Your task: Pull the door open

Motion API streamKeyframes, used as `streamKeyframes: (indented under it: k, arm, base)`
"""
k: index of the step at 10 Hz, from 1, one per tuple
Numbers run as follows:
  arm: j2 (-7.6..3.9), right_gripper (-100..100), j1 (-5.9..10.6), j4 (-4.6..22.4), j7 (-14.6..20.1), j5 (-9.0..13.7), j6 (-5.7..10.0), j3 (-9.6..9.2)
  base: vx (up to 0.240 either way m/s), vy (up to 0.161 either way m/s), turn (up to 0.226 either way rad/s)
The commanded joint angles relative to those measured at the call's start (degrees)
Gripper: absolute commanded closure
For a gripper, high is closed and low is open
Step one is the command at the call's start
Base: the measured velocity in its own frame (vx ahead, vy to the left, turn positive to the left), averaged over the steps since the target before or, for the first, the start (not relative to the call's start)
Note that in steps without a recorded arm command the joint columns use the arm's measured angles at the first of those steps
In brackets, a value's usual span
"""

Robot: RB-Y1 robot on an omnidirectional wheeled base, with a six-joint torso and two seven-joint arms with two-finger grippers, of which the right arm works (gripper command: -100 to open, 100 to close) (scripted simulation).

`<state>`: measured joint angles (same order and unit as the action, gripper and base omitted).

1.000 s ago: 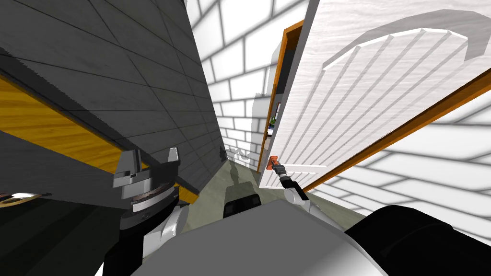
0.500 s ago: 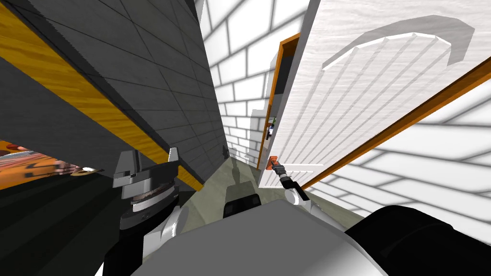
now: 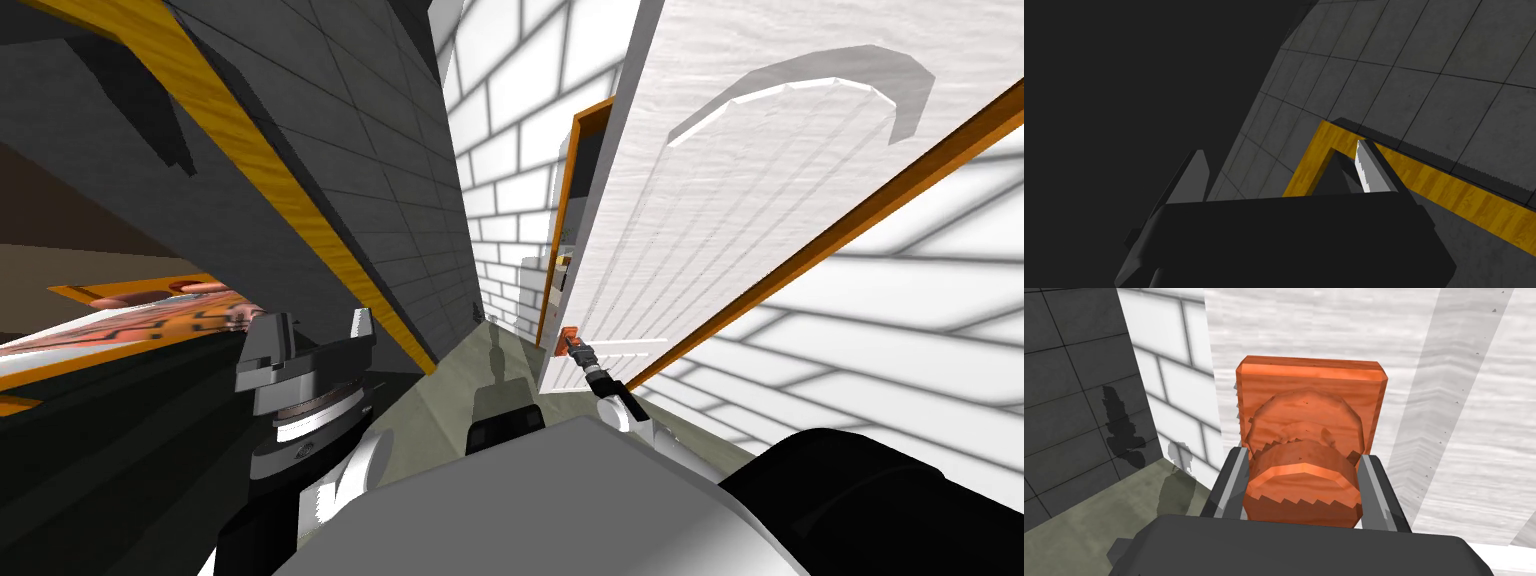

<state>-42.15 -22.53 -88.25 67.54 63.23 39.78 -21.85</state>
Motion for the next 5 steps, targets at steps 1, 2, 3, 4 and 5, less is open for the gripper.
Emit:
streamKeyframes:
  k: [1,2,3,4,5]
  arm:
    - [-0.67,100,0.0,-0.1,0.9,-0.4,0.48,-0.7]
    - [-1.05,100,-0.01,-0.1,1.4,-0.6,0.71,-0.99]
    - [-0.84,100,-0.06,0.0,1.0,-0.4,0.43,-0.75]
    - [-1.52,100,-0.19,0.1,1.9,-0.8,0.88,-1.52]
    - [-1.69,100,-0.19,0.1,2.1,-0.9,1.01,-1.65]
  base:
    - [-0.256,-0.056,0.123]
    - [-0.216,-0.059,0.128]
    - [-0.083,-0.025,0.034]
    - [-0.158,-0.035,0.135]
    - [-0.227,-0.027,0.162]
